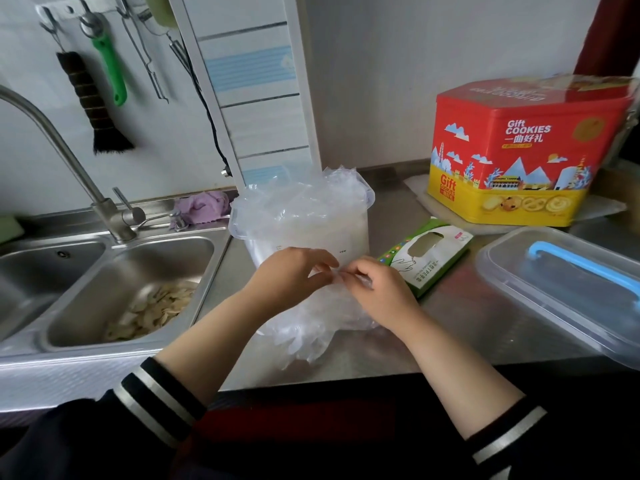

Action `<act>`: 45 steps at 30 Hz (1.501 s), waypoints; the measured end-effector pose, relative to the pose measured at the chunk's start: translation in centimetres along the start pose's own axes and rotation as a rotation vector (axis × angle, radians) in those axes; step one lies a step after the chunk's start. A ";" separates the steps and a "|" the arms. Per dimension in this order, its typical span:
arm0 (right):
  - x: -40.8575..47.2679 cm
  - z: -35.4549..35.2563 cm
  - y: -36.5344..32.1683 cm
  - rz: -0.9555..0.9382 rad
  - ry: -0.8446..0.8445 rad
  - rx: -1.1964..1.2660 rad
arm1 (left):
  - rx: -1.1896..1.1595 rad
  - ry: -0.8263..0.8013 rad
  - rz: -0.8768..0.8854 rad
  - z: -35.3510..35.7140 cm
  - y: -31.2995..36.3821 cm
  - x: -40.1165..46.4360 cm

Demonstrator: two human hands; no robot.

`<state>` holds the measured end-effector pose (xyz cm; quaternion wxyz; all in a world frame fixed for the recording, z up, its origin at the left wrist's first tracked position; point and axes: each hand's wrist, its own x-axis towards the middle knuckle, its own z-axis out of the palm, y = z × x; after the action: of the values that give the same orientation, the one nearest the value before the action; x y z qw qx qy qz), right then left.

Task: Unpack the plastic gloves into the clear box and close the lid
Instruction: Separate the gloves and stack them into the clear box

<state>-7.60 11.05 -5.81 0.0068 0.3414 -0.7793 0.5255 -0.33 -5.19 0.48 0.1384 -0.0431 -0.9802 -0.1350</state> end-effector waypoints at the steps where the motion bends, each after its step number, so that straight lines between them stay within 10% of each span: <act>1: 0.0 0.0 0.0 -0.004 0.018 0.035 | -0.046 -0.004 -0.034 0.0 -0.1 -0.2; 19: 0.0 -0.7 -0.3 -0.041 0.210 0.105 | -0.124 -0.141 -0.056 -3.1 1.5 1.0; 45: 0.1 -0.7 0.2 -0.017 0.238 0.126 | -0.056 0.161 -0.203 -10.0 -4.7 12.8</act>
<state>-8.05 11.61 -5.61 0.0823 0.2831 -0.7354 0.6101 -10.57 -11.88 12.16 0.2009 0.0633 -0.9611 -0.1785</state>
